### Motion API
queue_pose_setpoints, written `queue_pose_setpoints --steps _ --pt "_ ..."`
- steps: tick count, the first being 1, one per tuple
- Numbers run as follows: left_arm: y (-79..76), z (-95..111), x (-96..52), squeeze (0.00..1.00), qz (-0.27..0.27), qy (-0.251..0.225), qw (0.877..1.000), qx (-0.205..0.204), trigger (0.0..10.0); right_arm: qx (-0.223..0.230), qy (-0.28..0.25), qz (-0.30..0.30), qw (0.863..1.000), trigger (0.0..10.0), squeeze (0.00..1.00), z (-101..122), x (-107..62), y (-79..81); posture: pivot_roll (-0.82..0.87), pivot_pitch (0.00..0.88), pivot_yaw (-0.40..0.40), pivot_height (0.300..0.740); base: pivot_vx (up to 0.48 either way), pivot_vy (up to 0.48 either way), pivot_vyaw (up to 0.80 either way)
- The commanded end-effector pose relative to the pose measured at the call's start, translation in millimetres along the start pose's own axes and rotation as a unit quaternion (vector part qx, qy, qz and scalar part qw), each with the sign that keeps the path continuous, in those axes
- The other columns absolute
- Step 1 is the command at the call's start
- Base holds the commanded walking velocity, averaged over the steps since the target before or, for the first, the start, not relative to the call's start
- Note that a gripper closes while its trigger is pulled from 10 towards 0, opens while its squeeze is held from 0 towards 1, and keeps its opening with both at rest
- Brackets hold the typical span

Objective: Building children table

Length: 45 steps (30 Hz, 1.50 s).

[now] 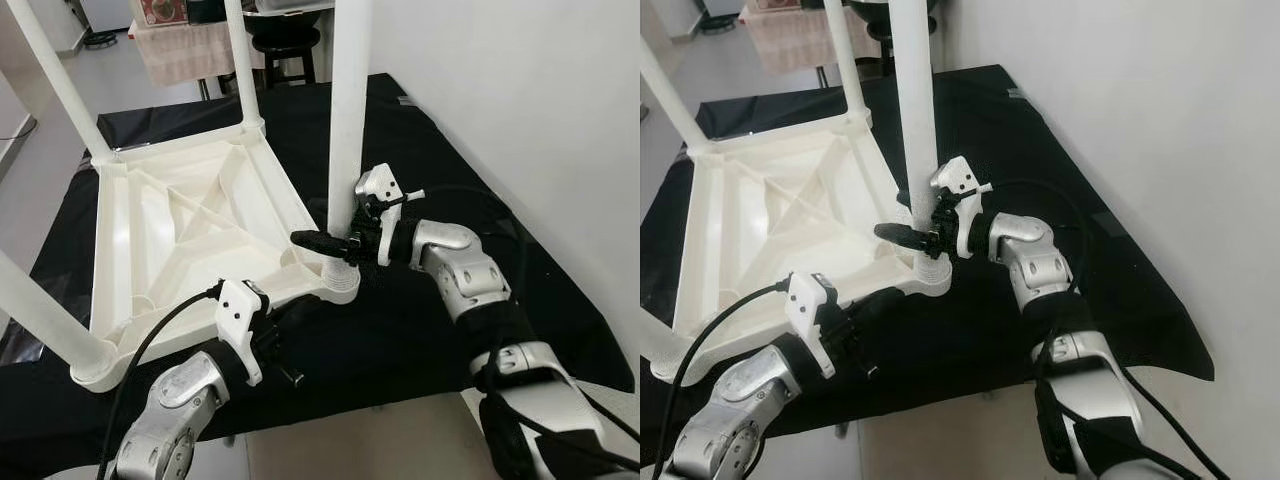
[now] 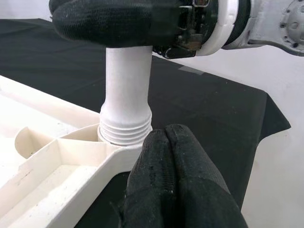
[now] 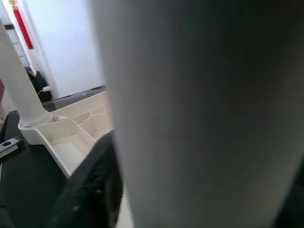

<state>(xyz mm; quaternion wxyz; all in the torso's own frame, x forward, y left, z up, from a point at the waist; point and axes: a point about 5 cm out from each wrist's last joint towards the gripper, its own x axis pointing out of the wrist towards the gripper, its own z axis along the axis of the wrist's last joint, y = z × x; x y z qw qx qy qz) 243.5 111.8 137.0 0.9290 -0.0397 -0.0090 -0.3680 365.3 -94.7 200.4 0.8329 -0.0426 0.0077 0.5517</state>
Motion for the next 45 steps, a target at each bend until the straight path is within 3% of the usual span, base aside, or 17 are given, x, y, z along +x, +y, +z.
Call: queue_pose_setpoints --steps 1,8,13,14,15,16,18,28,29,30,31,32,34,36,39,40,45 --pt "-0.3 -2.6 -1.5 0.0 0.004 0.005 1.0 -0.008 10.0 -0.001 -0.001 0.02 1.0 0.0 0.0 -1.0 6.2 2.9 -0.02 0.099 0.007 0.74 0.0 0.0 0.0" --pt "-0.5 -2.3 -1.6 0.0 0.003 0.004 1.0 -0.009 10.0 -0.008 0.022 -0.078 0.997 0.0 0.0 -11.7 -6.3 -13.3 -0.03 0.098 0.003 0.74 0.0 0.0 0.0" --pt "0.2 -2.3 -1.8 0.0 0.004 0.004 1.0 -0.008 10.0 -0.001 0.05 -0.142 0.989 0.0 0.0 -29.9 -16.5 -10.2 -0.03 0.098 0.008 0.74 0.0 0.0 0.0" --pt "0.8 -2.2 -2.1 0.0 0.005 0.004 1.0 -0.008 10.0 0.013 0.065 -0.197 0.978 0.0 0.0 -40.7 -19.9 -3.5 -0.04 0.099 0.006 0.74 0.0 0.0 0.0" --pt "1.8 -1.8 -2.1 0.0 0.005 0.004 1.0 -0.009 10.0 0.043 0.07 -0.301 0.95 0.0 0.0 -49.9 -17.6 15.4 -0.05 0.104 0.014 0.74 0.0 0.0 0.0" --pt "1.8 -1.8 -2.1 0.0 0.005 0.004 1.0 -0.009 10.0 0.043 0.07 -0.301 0.95 0.0 0.0 -49.9 -17.6 15.4 -0.05 0.104 0.014 0.74 0.0 0.0 0.0" --pt "2.9 -1.8 -1.5 0.0 0.003 0.005 1.0 -0.01 10.0 0.063 0.053 -0.387 0.919 0.0 0.0 -49.3 -15.7 44.2 -0.05 0.101 0.022 0.74 0.0 0.0 0.0" --pt "3.2 -2.2 -0.6 0.0 0.009 0.003 1.0 -0.008 10.0 0.035 0.046 -0.366 0.929 0.0 0.0 -39.9 8.6 32.0 -0.04 0.096 0.012 0.74 0.0 0.0 0.0" --pt "3.5 -2.0 -0.9 0.0 0.01 0.002 1.0 -0.008 10.0 0.035 0.041 -0.368 0.928 10.0 0.0 -38.1 9.3 29.7 -0.05 0.095 0.013 0.74 0.0 0.0 0.0" --pt "3.5 -2.0 -0.9 0.0 0.01 0.002 1.0 -0.008 10.0 0.035 0.041 -0.368 0.928 10.0 0.0 -38.1 9.3 29.7 -0.05 0.095 0.013 0.74 0.0 0.0 0.0" --pt "3.7 -1.9 -1.0 0.0 0.011 0.002 1.0 -0.008 10.0 0.036 0.039 -0.373 0.926 10.0 0.9 -36.2 8.5 29.8 -0.05 0.095 0.013 0.74 0.0 0.0 0.0" --pt "3.7 -2.0 -0.9 0.0 0.009 0.002 1.0 -0.009 10.0 0.043 0.031 -0.362 0.931 10.0 1.0 -33.2 8.9 28.9 -0.05 0.095 0.013 0.74 0.0 0.0 0.0" --pt "3.7 -2.0 -0.9 0.0 0.009 0.002 1.0 -0.009 10.0 0.043 0.031 -0.362 0.931 10.0 1.0 -33.2 8.9 28.9 -0.05 0.095 0.013 0.74 0.0 0.0 0.0" --pt "3.2 -2.0 0.3 0.0 0.004 0.003 1.0 -0.011 10.0 0.051 -0.008 -0.295 0.954 10.0 0.96 -12.0 10.3 21.2 -0.04 0.094 0.014 0.74 0.0 0.0 0.0" --pt "3.1 -2.0 0.5 0.0 0.004 0.002 1.0 -0.011 10.0 0.045 -0.017 -0.272 0.961 10.0 0.96 -5.9 10.4 19.9 -0.04 0.094 0.014 0.74 0.0 0.0 0.0" --pt "3.0 -1.9 0.8 0.0 0.005 0.002 1.0 -0.011 10.0 0.035 -0.023 -0.228 0.973 10.0 0.0 -0.5 10.5 19.6 -0.04 0.094 0.011 0.74 0.0 0.0 0.0" --pt "2.8 -1.8 0.9 0.0 0.006 0.001 1.0 -0.01 10.0 -0.021 -0.013 -0.105 0.994 10.0 0.0 4.8 5.2 16.0 -0.03 0.092 0.004 0.74 0.0 0.0 0.0"
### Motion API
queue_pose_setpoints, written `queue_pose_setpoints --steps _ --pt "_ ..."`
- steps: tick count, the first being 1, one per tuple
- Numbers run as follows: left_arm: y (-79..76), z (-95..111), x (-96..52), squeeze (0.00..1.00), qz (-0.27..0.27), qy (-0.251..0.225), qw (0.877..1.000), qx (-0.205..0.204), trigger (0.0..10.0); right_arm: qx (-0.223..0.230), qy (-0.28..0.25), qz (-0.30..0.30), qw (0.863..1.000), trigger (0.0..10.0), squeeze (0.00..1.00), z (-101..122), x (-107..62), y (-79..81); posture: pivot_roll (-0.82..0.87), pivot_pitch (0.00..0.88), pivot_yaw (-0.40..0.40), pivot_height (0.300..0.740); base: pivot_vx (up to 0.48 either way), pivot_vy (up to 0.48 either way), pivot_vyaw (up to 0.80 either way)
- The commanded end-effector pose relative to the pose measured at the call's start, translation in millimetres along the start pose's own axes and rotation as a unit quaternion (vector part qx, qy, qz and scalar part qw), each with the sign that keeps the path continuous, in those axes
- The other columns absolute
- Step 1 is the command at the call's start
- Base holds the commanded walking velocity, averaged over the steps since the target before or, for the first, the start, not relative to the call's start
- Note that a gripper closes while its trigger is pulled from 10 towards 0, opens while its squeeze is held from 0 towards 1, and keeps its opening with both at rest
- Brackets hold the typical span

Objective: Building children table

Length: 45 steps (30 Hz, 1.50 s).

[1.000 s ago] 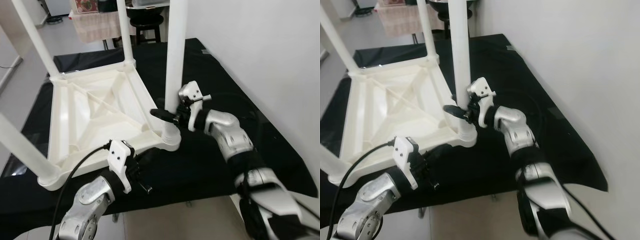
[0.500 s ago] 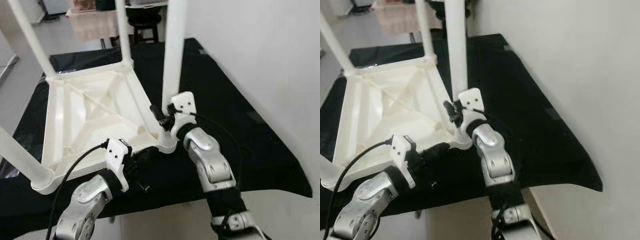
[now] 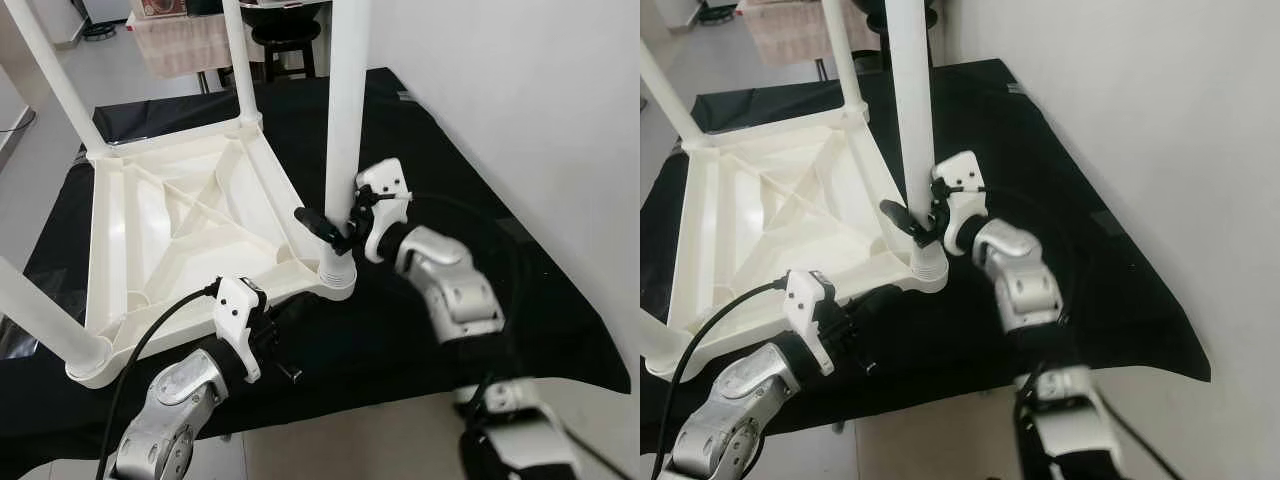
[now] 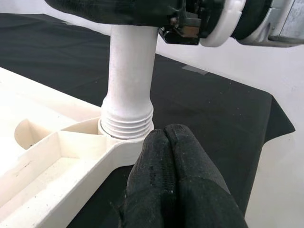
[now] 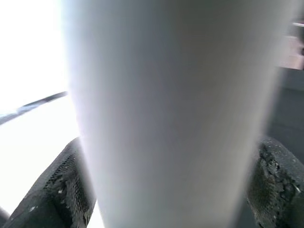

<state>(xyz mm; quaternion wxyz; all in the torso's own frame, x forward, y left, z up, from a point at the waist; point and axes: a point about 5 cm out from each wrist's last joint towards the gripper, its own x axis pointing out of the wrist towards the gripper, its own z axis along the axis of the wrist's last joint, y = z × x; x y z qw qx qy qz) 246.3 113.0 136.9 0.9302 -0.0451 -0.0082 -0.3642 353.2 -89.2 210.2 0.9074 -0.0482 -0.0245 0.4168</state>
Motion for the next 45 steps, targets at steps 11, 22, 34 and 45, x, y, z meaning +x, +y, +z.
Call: queue_pose_setpoints --steps 11,22,34,45 --pt "-1.1 -1.8 -0.9 0.0 0.004 0.003 1.0 -0.004 10.0 0.017 0.008 0.147 0.989 3.4 0.0 -6.5 5.4 -9.1 -0.02 0.095 0.003 0.74 0.0 0.0 0.0" --pt "-2.4 -1.3 -1.7 0.0 0.004 0.003 1.0 -0.004 10.0 0.02 0.01 0.091 0.996 0.0 0.0 -16.8 -3.6 -28.0 -0.01 0.102 0.0 0.74 0.0 0.0 0.0" --pt "-0.6 -0.2 -2.3 0.0 0.004 0.003 1.0 -0.004 10.0 0.062 0.095 -0.271 0.956 0.0 0.0 -55.0 -16.9 3.0 -0.02 0.112 0.015 0.74 0.0 0.0 0.0" --pt "0.9 -0.4 -1.6 0.0 0.009 0.002 1.0 -0.002 10.0 0.045 0.075 -0.219 0.972 10.0 0.69 -39.7 16.1 22.5 -0.01 0.098 0.009 0.74 0.0 0.0 0.0"
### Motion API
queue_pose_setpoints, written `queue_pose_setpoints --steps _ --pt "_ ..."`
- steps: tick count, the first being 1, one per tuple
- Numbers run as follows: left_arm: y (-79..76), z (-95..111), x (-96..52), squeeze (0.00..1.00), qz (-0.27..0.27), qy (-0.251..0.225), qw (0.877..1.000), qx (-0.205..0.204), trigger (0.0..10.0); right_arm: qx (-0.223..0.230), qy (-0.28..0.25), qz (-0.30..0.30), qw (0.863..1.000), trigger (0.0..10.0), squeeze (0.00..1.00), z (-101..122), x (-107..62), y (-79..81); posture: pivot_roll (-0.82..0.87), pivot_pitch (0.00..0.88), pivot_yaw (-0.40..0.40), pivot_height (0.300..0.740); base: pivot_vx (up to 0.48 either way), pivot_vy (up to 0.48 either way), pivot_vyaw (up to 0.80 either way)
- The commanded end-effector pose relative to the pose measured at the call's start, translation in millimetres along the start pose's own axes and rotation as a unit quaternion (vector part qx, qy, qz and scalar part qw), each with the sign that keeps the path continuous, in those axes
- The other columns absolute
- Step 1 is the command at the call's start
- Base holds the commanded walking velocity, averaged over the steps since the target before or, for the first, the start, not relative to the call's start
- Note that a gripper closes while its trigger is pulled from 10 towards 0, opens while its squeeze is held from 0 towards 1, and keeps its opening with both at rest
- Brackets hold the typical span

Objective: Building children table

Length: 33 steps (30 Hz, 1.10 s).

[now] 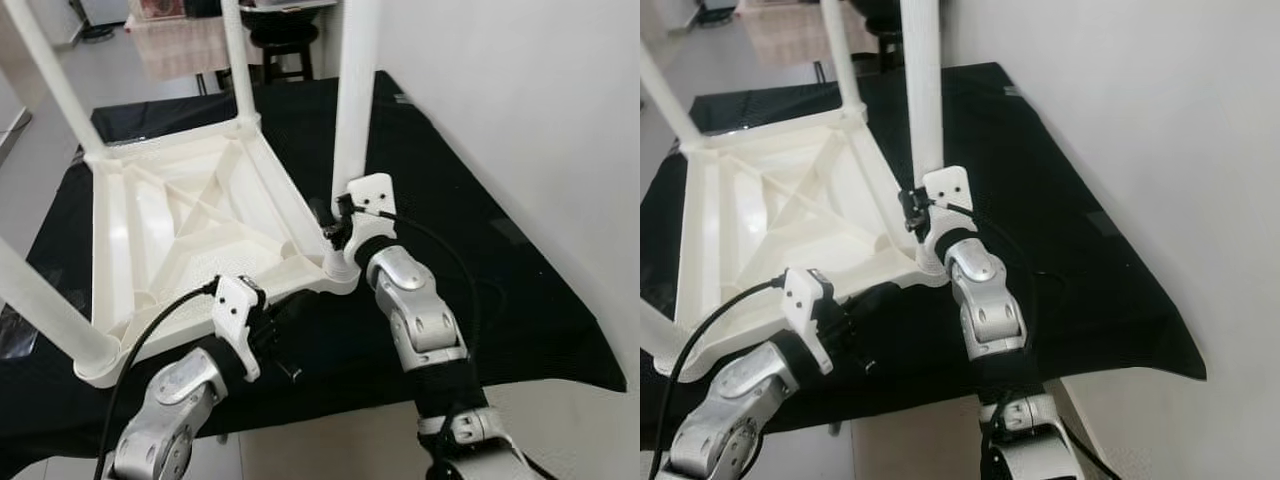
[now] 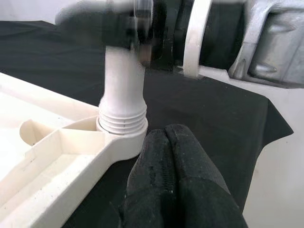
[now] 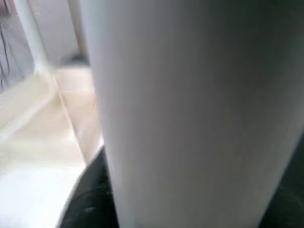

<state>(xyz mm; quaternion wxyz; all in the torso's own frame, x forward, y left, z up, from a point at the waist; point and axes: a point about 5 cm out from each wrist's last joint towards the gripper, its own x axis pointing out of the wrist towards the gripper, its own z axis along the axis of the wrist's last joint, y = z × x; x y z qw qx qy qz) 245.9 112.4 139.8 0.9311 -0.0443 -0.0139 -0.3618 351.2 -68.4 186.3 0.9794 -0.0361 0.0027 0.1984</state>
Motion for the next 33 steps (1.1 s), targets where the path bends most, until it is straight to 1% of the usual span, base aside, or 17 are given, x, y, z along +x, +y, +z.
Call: queue_pose_setpoints --steps 1,2,5,6,7,8,10,12,13,15,22,23,25,26,27,28,33 --pt "1.9 -3.1 -1.8 0.0 0.008 0.007 1.0 -0.004 10.0 0.019 0.047 0.008 0.999 10.0 0.69 -13.9 0.5 4.3 -0.01 0.097 0.008 0.74 0.0 0.0 0.0" --pt "2.1 -3.2 -1.9 0.0 0.009 0.007 1.0 -0.003 10.0 0.016 0.043 0.036 0.998 10.0 1.0 -10.8 1.5 4.9 -0.01 0.096 0.01 0.74 0.0 0.0 0.0" --pt "2.2 -3.2 -1.9 0.0 0.009 0.007 1.0 -0.002 10.0 0.013 0.042 0.055 0.998 10.0 1.0 -8.9 1.4 5.8 -0.01 0.096 0.01 0.74 0.0 0.0 0.0" --pt "2.2 -3.3 -2.0 0.0 0.009 0.008 1.0 -0.002 10.0 0.007 0.029 0.091 0.995 10.0 1.0 -4.4 3.5 2.1 0.0 0.095 0.01 0.74 0.0 0.0 0.0" --pt "2.0 -3.5 -2.1 0.0 0.008 0.009 1.0 -0.002 10.0 -0.006 0.012 0.134 0.991 10.0 0.53 1.3 5.1 -3.7 0.0 0.096 0.009 0.74 0.0 0.0 0.0" --pt "1.9 -3.8 -2.1 0.0 0.008 0.009 1.0 -0.002 10.0 -0.016 0.001 0.165 0.986 10.0 0.0 5.4 6.0 -9.5 0.0 0.095 0.007 0.74 0.0 0.0 0.0" --pt "1.9 -3.9 -2.2 0.0 0.008 0.01 1.0 -0.001 10.0 -0.022 -0.006 0.185 0.983 10.0 0.0 7.9 6.7 -13.5 0.0 0.095 0.007 0.74 0.0 0.0 0.0" --pt "1.6 -4.0 -2.0 0.0 0.007 0.01 1.0 -0.001 10.0 -0.037 -0.011 0.23 0.972 10.0 0.0 10.8 6.8 -21.1 0.0 0.095 0.005 0.74 0.0 0.0 0.0" --pt "1.6 -4.0 -2.0 0.0 0.007 0.01 1.0 -0.001 10.0 -0.037 -0.011 0.23 0.972 10.0 0.0 10.8 6.8 -21.1 0.0 0.095 0.005 0.74 0.0 0.0 0.0" --pt "1.0 -4.3 -2.8 0.0 0.013 0.011 1.0 0.005 10.0 -0.041 -0.002 0.274 0.961 10.0 0.0 10.4 7.4 -29.6 0.02 0.096 0.0 0.74 0.0 0.0 0.0" --pt "0.5 -5.0 -6.9 0.0 0.033 0.016 0.999 0.018 10.0 -0.027 0.016 0.312 0.949 10.0 0.0 6.9 9.5 -38.4 0.03 0.094 0.007 0.74 0.0 0.0 0.0" --pt "-0.3 -5.3 -9.2 0.0 0.036 0.018 0.999 0.016 10.0 -0.016 0.023 0.317 0.948 7.9 0.0 4.0 9.3 -42.9 0.03 0.094 0.007 0.74 0.0 0.0 0.0" --pt "-0.9 -5.7 -10.9 0.0 0.038 0.019 0.999 0.014 10.0 -0.008 0.028 0.32 0.947 7.9 0.0 1.9 9.0 -46.0 0.04 0.095 0.007 0.74 0.0 0.0 0.0" --pt "-1.9 -6.0 -12.7 0.0 0.036 0.021 0.999 0.014 10.0 -0.001 0.03 0.322 0.946 3.3 0.0 0.4 8.1 -51.5 0.04 0.095 0.007 0.74 0.0 0.0 0.0" --pt "-2.6 -6.3 -14.2 0.0 0.036 0.022 0.999 0.016 10.0 0.007 0.031 0.323 0.946 0.0 0.0 -1.1 6.0 -57.7 0.04 0.095 0.009 0.74 0.0 0.0 0.0" --pt "-2.6 -6.3 -14.2 0.0 0.036 0.022 0.999 0.016 10.0 0.007 0.031 0.323 0.946 0.0 0.0 -1.1 6.0 -57.7 0.04 0.095 0.009 0.74 0.0 0.0 0.0" --pt "-3.2 -6.7 -17.1 0.0 0.049 0.026 0.998 0.039 10.0 0.019 0.035 0.329 0.944 0.0 0.0 -13.4 -7.8 -75.9 0.03 0.087 0.011 0.74 0.0 0.0 0.0"
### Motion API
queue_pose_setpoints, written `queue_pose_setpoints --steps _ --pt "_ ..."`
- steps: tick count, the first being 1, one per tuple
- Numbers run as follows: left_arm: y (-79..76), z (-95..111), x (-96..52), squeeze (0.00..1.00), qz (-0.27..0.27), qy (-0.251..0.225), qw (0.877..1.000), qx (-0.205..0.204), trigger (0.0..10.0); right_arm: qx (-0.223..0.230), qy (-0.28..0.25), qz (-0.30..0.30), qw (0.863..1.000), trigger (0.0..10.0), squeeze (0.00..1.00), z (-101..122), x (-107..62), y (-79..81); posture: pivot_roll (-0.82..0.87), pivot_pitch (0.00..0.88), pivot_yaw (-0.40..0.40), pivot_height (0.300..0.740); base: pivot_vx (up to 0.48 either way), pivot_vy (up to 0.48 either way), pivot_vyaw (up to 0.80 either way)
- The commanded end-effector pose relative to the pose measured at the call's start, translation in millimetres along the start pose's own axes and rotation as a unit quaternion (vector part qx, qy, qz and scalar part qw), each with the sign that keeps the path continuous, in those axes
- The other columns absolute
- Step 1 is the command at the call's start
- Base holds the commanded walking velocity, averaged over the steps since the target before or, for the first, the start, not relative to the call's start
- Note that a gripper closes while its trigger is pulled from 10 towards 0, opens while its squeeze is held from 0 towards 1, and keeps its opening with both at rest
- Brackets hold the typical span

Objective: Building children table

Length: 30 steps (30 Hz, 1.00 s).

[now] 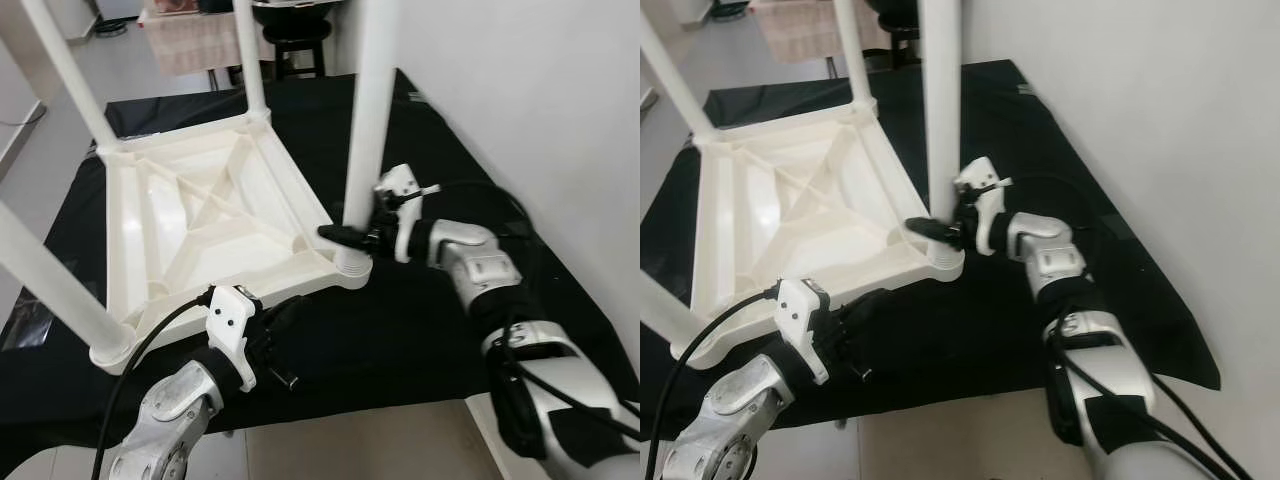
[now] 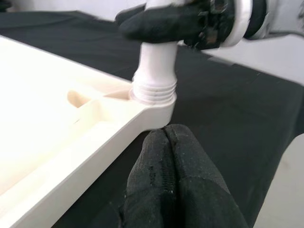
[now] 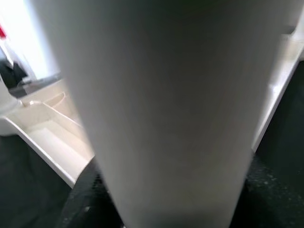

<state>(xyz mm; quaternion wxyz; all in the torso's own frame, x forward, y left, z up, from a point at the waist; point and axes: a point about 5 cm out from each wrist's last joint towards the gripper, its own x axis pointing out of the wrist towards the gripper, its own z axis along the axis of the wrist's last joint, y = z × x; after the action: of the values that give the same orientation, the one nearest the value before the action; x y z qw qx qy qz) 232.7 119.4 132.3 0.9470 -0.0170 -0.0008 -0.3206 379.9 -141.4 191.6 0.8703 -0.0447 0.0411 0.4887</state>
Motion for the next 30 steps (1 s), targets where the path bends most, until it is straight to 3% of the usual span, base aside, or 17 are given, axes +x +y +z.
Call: queue_pose_setpoints --steps 1,7,10,12,13,14,15,16,18,23,24,28,29,30 --pt "0.2 0.0 -2.2 0.0 0.005 0.005 1.0 0.017 10.0 0.024 -0.001 0.023 0.999 0.0 0.0 -13.5 -2.3 5.4 0.03 0.087 0.011 0.74 0.0 0.0 0.0" --pt "-2.3 -0.6 -7.0 0.0 0.016 0.009 1.0 0.024 10.0 0.022 0.004 0.022 1.0 0.0 0.0 -35.0 -29.9 7.4 0.03 0.081 0.018 0.74 0.0 0.0 0.0" --pt "-4.8 -1.2 -13.0 0.0 0.013 0.014 1.0 0.019 10.0 0.021 0.055 -0.044 0.997 0.0 0.0 -56.8 -46.5 18.0 0.01 0.077 0.016 0.74 0.0 0.0 0.0" --pt "-5.5 -0.9 -14.4 0.0 0.012 0.015 1.0 0.018 10.0 0.067 0.095 -0.186 0.976 0.0 0.0 -67.8 -36.8 35.8 0.01 0.078 0.02 0.74 0.0 0.0 0.0" --pt "-5.5 -0.9 -14.4 0.0 0.012 0.015 1.0 0.018 10.0 0.067 0.095 -0.186 0.976 0.0 0.0 -67.8 -36.8 35.8 0.01 0.078 0.02 0.74 0.0 0.0 0.0" --pt "-5.1 -0.4 -14.5 0.0 0.012 0.015 1.0 0.018 10.0 0.1 0.105 -0.279 0.949 0.0 0.0 -70.8 -33.5 47.0 -0.01 0.084 0.026 0.74 0.0 0.0 0.0" --pt "-5.1 -0.4 -14.5 0.0 0.012 0.015 1.0 0.018 10.0 0.1 0.105 -0.279 0.949 0.0 0.0 -70.8 -33.5 47.0 -0.01 0.084 0.026 0.74 0.0 0.0 0.0" --pt "-4.9 -0.4 -13.6 0.0 0.007 0.014 1.0 0.015 10.0 0.099 0.11 -0.296 0.944 0.0 0.0 -71.7 -27.3 70.3 -0.01 0.086 0.037 0.74 0.0 0.0 0.0" --pt "-5.3 -0.8 -10.6 0.0 -0.004 0.013 1.0 0.011 10.0 0.082 0.1 -0.282 0.951 0.0 0.0 -65.6 -18.1 83.8 -0.01 0.077 0.045 0.74 0.0 0.0 0.0" --pt "-6.0 -0.9 -8.0 0.0 -0.013 0.012 1.0 0.006 10.0 0.063 0.096 -0.271 0.956 0.0 0.0 -58.9 -13.6 73.4 -0.01 0.08 0.036 0.74 0.0 0.0 0.0" --pt "-5.9 -0.8 -7.1 0.0 -0.013 0.009 1.0 0.003 10.0 0.056 0.095 -0.266 0.958 10.0 0.0 -54.9 -9.7 70.0 -0.02 0.078 0.031 0.74 0.0 0.0 0.0" --pt "-5.8 -0.5 -6.3 0.0 -0.009 0.005 1.0 -0.001 10.0 0.05 0.089 -0.259 0.961 10.0 0.0 -47.6 -5.6 66.5 -0.02 0.076 0.032 0.74 0.0 0.0 0.0" --pt "-5.2 0.3 -5.0 0.0 -0.006 0.003 1.0 -0.003 10.0 0.05 0.069 -0.243 0.966 10.0 1.0 -31.8 -0.6 62.9 -0.01 0.075 0.032 0.74 0.0 0.0 0.0" --pt "-5.0 0.7 -4.5 0.0 -0.006 0.002 1.0 -0.003 10.0 0.048 0.058 -0.23 0.97 10.0 1.0 -25.0 2.2 60.2 -0.01 0.075 0.031 0.74 0.0 0.0 0.0"
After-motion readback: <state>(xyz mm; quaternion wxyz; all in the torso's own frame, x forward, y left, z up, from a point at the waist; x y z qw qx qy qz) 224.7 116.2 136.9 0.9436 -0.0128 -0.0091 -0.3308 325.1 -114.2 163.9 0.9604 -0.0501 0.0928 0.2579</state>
